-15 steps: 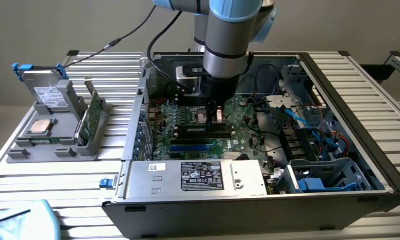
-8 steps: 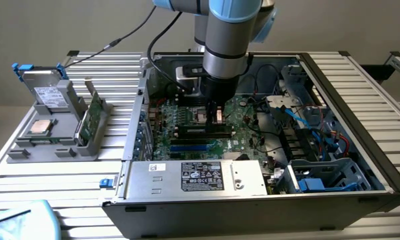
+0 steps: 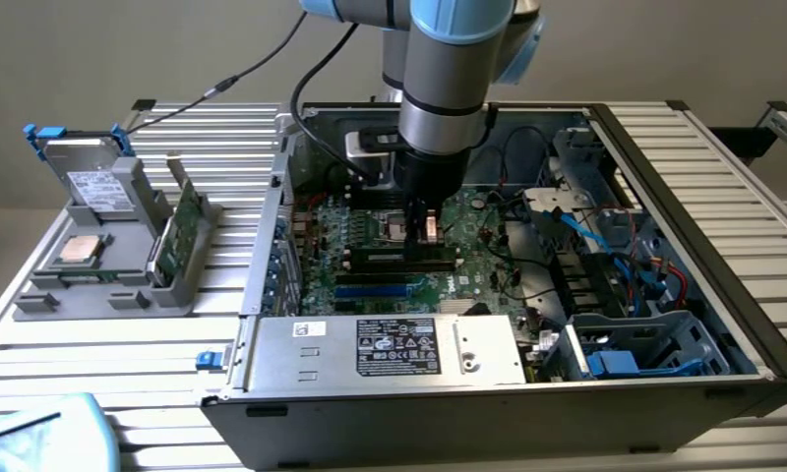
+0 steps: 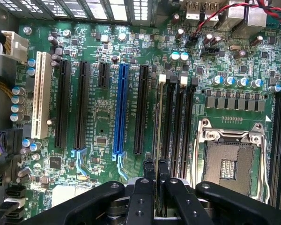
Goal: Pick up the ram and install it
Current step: 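Insert the ram into the slot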
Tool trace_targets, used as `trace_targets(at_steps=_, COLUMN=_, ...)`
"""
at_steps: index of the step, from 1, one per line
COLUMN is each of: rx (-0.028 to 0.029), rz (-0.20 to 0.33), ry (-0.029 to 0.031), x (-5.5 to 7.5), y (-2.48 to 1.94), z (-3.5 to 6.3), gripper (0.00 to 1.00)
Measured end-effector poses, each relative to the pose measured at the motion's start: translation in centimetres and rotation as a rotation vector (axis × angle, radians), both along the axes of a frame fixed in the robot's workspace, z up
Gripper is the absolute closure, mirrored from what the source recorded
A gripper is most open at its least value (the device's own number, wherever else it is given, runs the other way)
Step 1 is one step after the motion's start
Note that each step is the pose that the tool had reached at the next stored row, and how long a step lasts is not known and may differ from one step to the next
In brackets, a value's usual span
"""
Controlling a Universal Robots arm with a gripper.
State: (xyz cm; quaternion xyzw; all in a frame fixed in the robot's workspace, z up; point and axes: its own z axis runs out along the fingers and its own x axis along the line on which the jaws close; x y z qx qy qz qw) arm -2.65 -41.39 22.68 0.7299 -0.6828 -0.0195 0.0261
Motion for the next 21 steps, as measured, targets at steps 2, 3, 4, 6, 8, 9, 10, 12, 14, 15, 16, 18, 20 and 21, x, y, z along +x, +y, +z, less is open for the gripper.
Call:
trace_targets(at_steps=2, rx=0.0000, rz=0.000, ry=0.0000, x=0.00, y=0.04, z=-0.01, gripper=0.86)
trace_targets(at_steps=3, rx=-0.0001, rz=0.000, ry=0.0000, x=-0.01, y=0.07, z=-0.01, gripper=0.86)
trace_targets(at_steps=4, rx=-0.0001, rz=0.000, ry=0.0000, x=-0.02, y=0.10, z=-0.03, gripper=0.86)
trace_targets(at_steps=6, rx=-0.0001, rz=0.000, ry=-0.0001, x=-0.02, y=0.13, z=-0.06, gripper=0.86)
trace_targets(at_steps=8, rx=-0.0004, rz=0.000, ry=0.0000, x=-0.02, y=0.15, z=-0.07, gripper=0.86)
trace_targets(at_steps=9, rx=-0.0003, rz=0.000, ry=-0.0001, x=-0.02, y=0.17, z=-0.10, gripper=0.86)
trace_targets(at_steps=10, rx=-0.0004, rz=0.000, ry=0.0000, x=-0.02, y=0.20, z=-0.12, gripper=0.86)
trace_targets(at_steps=12, rx=-0.0005, rz=0.000, ry=0.0000, x=-0.02, y=0.24, z=-0.19, gripper=0.86)
trace_targets(at_steps=14, rx=-0.0005, rz=0.000, ry=0.0000, x=-0.02, y=0.26, z=-0.24, gripper=0.86)
trace_targets(at_steps=15, rx=-0.0005, rz=0.000, ry=0.0000, x=-0.02, y=0.28, z=-0.26, gripper=0.86)
trace_targets(at_steps=16, rx=-0.0004, rz=0.000, ry=0.0000, x=-0.02, y=0.30, z=-0.29, gripper=0.86)
trace_targets(at_steps=18, rx=-0.0007, rz=0.000, ry=0.0000, x=-0.02, y=0.32, z=-0.33, gripper=0.86)
trace_targets(at_steps=20, rx=-0.0009, rz=0.000, ry=0.0000, x=-0.02, y=0.34, z=-0.36, gripper=0.86)
trace_targets(at_steps=21, rx=-0.0009, rz=0.000, ry=0.0000, x=-0.03, y=0.35, z=-0.38, gripper=0.86)
